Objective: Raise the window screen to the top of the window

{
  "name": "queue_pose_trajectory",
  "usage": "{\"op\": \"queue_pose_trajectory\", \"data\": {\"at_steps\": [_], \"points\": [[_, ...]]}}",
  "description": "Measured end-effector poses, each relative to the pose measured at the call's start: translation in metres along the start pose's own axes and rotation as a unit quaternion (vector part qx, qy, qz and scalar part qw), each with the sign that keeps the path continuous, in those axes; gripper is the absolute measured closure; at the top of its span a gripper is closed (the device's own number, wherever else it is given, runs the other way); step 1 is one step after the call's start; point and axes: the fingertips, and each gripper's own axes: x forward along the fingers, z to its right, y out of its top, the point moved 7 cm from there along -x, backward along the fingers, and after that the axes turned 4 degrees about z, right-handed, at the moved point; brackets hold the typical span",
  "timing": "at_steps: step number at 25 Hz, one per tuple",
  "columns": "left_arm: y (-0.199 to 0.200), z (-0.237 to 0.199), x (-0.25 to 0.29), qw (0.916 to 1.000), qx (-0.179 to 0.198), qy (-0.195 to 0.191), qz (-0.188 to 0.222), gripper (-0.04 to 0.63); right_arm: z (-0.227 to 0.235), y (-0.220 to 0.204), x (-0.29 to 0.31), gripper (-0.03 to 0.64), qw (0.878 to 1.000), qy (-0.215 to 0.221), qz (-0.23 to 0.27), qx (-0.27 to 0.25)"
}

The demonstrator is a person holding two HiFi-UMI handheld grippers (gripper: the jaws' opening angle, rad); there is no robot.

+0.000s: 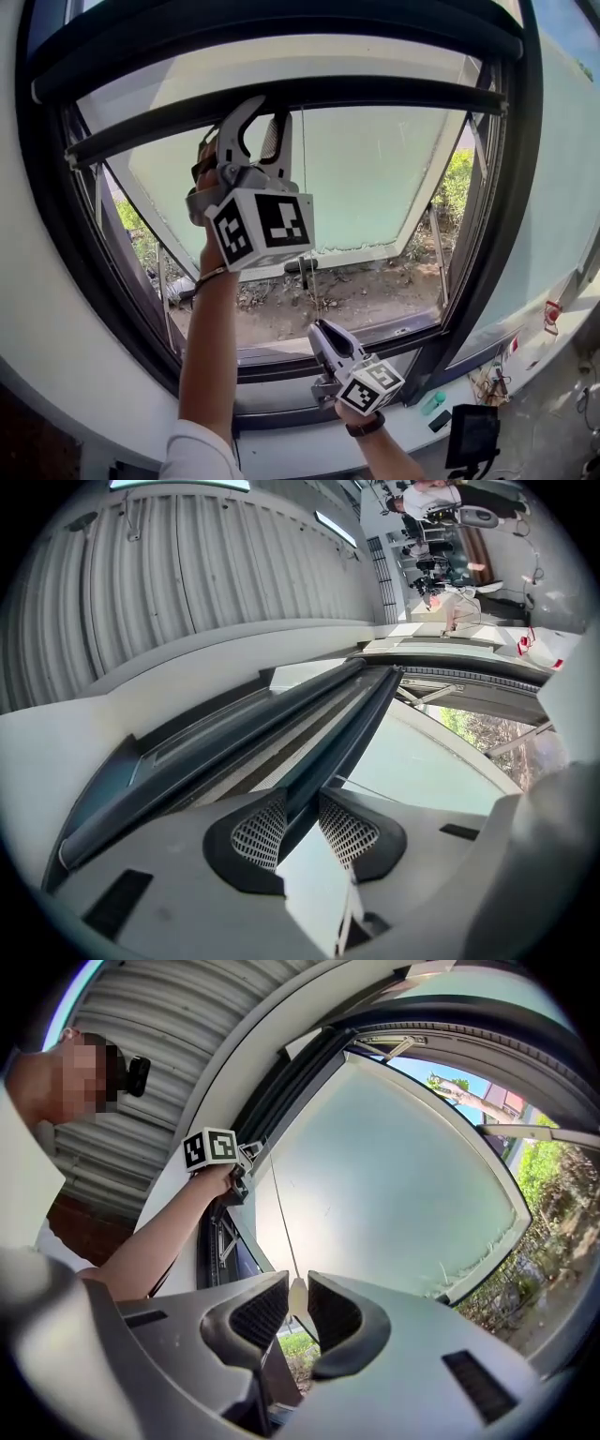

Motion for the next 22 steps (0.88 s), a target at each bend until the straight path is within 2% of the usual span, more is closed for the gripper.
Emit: {"op": "queue_pose_trajectory", "data": {"at_steps": [8, 10, 14, 18, 22], "points": [[0.01, -0.029, 0.029, 0.9999, 0.011, 0.007, 0.01, 0.513, -0.01, 0.033, 0.009, 0.558, 0.999, 0.013, 0.036, -0.035], [0.015, -0.04, 0.04, 0.9998, 0.019, -0.007, 0.009, 0.514, -0.013, 0.045, 0.014, 0.558, 0.998, 0.022, 0.053, -0.04], [0.022, -0.058, 0.054, 0.999, 0.01, -0.043, -0.006, 0.514, -0.02, 0.064, 0.028, 0.558, 0.997, 0.031, 0.052, -0.055], [0.023, -0.061, 0.055, 0.9994, 0.015, -0.03, 0.007, 0.514, -0.027, 0.072, 0.03, 0.558, 0.995, 0.055, 0.055, -0.062], [0.027, -0.058, 0.052, 0.9997, 0.021, -0.011, -0.007, 0.514, -0.031, 0.07, 0.021, 0.558, 0.994, 0.067, 0.052, -0.063]]}}
